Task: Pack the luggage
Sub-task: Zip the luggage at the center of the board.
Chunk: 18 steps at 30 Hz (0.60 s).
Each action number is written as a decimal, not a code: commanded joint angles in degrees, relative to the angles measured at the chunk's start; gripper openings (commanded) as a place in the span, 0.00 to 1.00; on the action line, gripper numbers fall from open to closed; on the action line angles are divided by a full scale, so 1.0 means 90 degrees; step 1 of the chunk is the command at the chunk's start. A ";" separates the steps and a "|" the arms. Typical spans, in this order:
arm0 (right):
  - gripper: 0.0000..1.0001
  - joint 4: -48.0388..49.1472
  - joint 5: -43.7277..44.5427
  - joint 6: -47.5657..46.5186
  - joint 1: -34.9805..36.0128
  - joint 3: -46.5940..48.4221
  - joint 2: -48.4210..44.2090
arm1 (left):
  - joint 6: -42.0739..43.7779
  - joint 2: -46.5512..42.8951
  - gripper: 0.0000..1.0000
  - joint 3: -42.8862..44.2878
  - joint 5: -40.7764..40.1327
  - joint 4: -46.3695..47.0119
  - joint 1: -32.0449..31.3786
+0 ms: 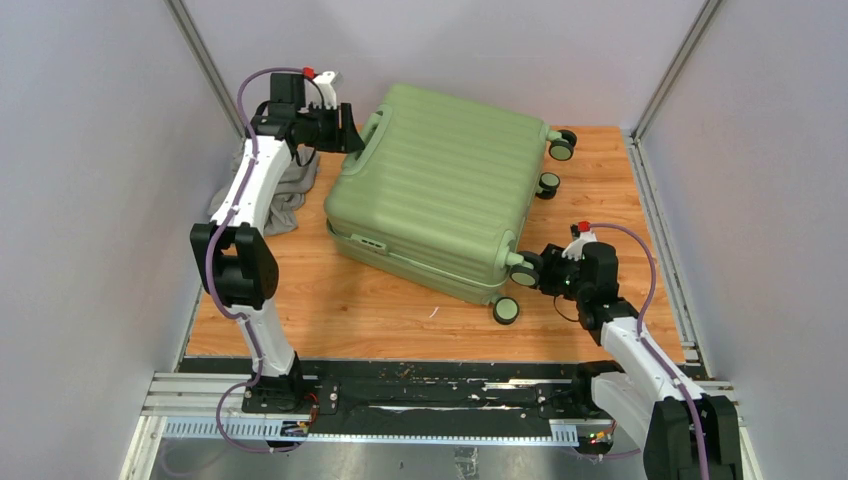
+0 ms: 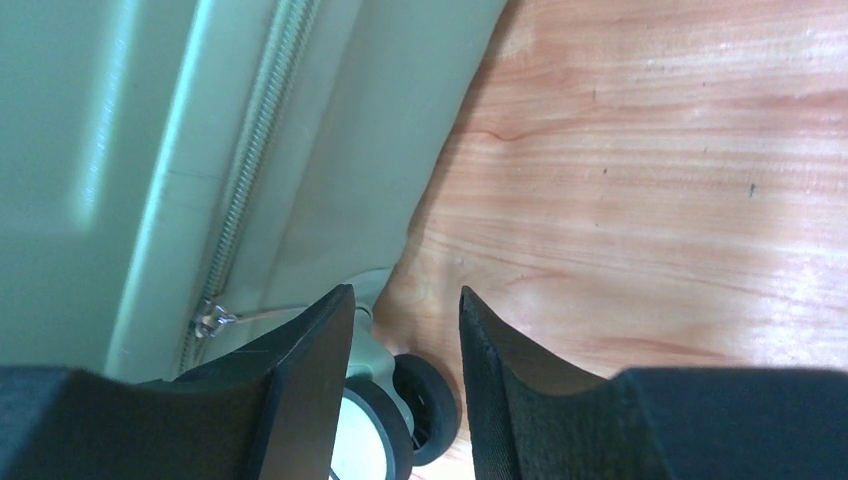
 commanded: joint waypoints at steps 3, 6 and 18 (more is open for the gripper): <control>0.46 0.0107 -0.0185 -0.0049 -0.0077 -0.0237 -0.0157 | 0.0367 0.0343 0.42 0.0349 -0.0219 -0.0287 -0.0097; 0.46 0.0384 -0.0293 -0.0050 -0.0076 -0.0354 -0.0164 | 0.0640 0.0355 0.31 0.0373 -0.0365 -0.0374 -0.0145; 0.47 0.1321 -0.0933 -0.0075 -0.0071 -0.0979 -0.0266 | 0.0640 -0.0333 0.00 0.1019 -0.0544 -0.0550 -0.0397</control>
